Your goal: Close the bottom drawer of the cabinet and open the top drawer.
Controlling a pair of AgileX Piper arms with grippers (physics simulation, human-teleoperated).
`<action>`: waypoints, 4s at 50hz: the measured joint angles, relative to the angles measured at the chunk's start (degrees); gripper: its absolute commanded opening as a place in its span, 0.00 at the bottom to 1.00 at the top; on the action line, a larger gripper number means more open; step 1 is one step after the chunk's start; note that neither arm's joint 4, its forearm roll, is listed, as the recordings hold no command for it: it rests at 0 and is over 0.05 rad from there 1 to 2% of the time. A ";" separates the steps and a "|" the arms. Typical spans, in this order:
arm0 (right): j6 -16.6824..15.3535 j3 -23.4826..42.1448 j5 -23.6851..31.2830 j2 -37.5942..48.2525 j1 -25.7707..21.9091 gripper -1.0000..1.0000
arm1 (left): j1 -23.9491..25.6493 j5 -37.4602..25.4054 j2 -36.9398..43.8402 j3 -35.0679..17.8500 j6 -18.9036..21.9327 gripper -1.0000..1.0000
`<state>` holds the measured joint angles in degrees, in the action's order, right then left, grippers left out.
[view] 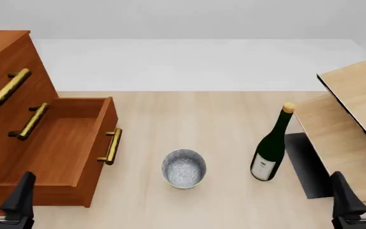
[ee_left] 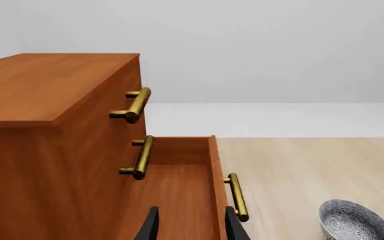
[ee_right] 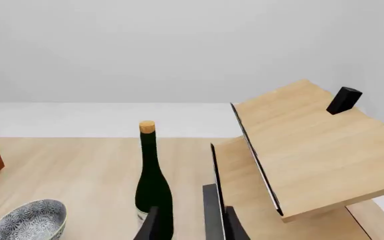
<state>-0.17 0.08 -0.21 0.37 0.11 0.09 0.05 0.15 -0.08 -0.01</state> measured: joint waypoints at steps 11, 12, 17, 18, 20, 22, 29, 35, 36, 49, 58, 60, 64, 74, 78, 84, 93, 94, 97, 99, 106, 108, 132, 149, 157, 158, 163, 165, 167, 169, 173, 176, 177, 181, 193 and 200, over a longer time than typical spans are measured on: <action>-0.16 0.04 -0.38 0.33 0.13 1.00 | 0.85 0.70 1.22 -0.13 0.26 1.00; -0.18 0.04 -0.47 0.41 0.16 1.00 | 0.98 0.75 1.36 -0.27 0.49 1.00; -0.25 0.03 -1.01 0.89 0.25 1.00 | 1.72 1.07 2.33 -1.28 1.43 1.00; -0.26 0.03 -1.12 1.00 0.26 1.00 | 1.97 1.12 2.58 -1.57 1.68 1.00; -0.26 0.02 -1.39 1.24 0.30 1.00 | 2.61 1.28 3.29 -2.22 2.20 1.00; -0.27 0.02 -1.69 1.53 0.35 1.00 | 3.17 1.47 4.17 -2.93 2.45 1.00; -0.18 0.01 -2.63 2.44 0.62 1.00 | 5.49 2.46 8.20 -5.77 1.82 1.00; -0.04 0.00 -2.97 2.72 0.75 1.00 | 6.92 2.82 12.48 -9.22 0.64 1.00; -0.01 0.00 -3.11 2.85 0.77 1.00 | 7.13 2.75 13.17 -9.92 0.63 1.00; 0.12 0.10 -6.17 5.90 0.84 1.00 | 10.09 -0.45 23.51 -19.98 -0.61 1.00; 0.32 0.25 -7.23 7.01 0.90 1.00 | 12.34 -3.50 31.47 -25.00 -2.21 1.00; 0.38 0.28 -7.25 7.04 0.90 1.00 | 13.11 -4.22 33.25 -25.97 -2.76 1.00; 0.51 0.36 -7.37 7.17 0.91 1.00 | 14.92 -5.71 36.75 -28.05 -3.92 1.00; 0.84 0.49 -7.85 7.69 1.02 1.00 | 19.08 -9.16 45.23 -32.75 -7.61 1.00; 0.96 0.51 -7.72 7.56 1.08 1.00 | 20.88 -10.13 48.66 -33.94 -8.92 1.00; 1.12 0.53 -7.18 7.01 1.12 1.00 | 22.91 -11.38 53.85 -35.29 -9.89 1.00; 1.30 0.58 -6.36 6.19 1.13 1.00 | 26.28 -13.39 59.36 -36.95 -12.30 1.00; 1.33 0.59 -6.33 6.16 1.15 1.00 | 26.69 -13.50 59.85 -37.06 -12.73 1.00; 1.40 0.62 -6.29 6.13 1.26 1.00 | 27.83 -13.63 61.21 -37.17 -14.23 1.00; 1.45 0.65 -6.19 6.03 1.32 1.00 | 28.58 -13.59 62.04 -37.10 -15.35 1.00; 1.61 0.68 -5.56 5.40 1.40 1.00 | 30.43 -13.64 64.45 -37.11 -18.06 1.00; 1.66 0.67 -5.32 5.15 1.43 1.00 | 30.79 -13.66 65.01 -37.13 -18.60 1.00; 1.83 0.60 -4.86 4.60 1.37 1.00 | 33.64 -12.59 71.95 -34.75 -23.60 1.00; 2.33 0.71 -5.20 5.09 1.47 1.00 | 33.68 -10.97 76.42 -32.06 -25.11 1.00; 2.49 0.74 -5.03 4.96 1.43 1.00 | 30.80 -11.37 77.67 -31.49 -22.66 1.00; 2.50 0.74 -4.97 4.90 1.42 1.00 | 30.43 -11.41 77.79 -31.41 -22.35 1.00; 2.54 0.73 -4.63 4.56 1.38 1.00 | 28.50 -11.58 78.19 -31.06 -20.59 1.00; 2.54 0.73 -4.49 4.42 1.35 1.00 | 27.86 -11.58 78.03 -30.91 -19.97 1.00; 2.52 0.73 -4.38 4.30 1.33 1.00 | 27.19 -11.59 77.85 -30.76 -19.28 1.00; 2.51 0.72 -4.29 4.21 1.31 1.00 | 26.55 -11.57 77.69 -30.60 -18.67 1.00; 2.48 0.72 -4.13 4.03 1.30 1.00 | 25.23 -11.66 77.39 -30.33 -17.27 1.00; 2.46 0.72 -4.06 3.95 1.31 1.00 | 24.40 -11.76 77.20 -30.15 -16.28 1.00; 2.45 0.72 -4.05 3.93 1.31 1.00 | 24.10 -11.79 77.13 -30.08 -15.95 1.00; 2.42 0.72 -4.01 3.87 1.30 1.00 | 22.82 -11.87 76.85 -29.77 -14.54 1.00; 2.29 0.76 -3.77 3.65 1.18 1.00 | 18.70 -12.26 76.16 -28.73 -10.13 1.00; 2.22 0.77 -3.70 3.57 1.08 1.00 | 15.95 -12.18 75.82 -27.88 -7.50 1.00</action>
<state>2.05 0.85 -3.91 3.94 1.19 16.04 -12.13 75.97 -27.96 -7.51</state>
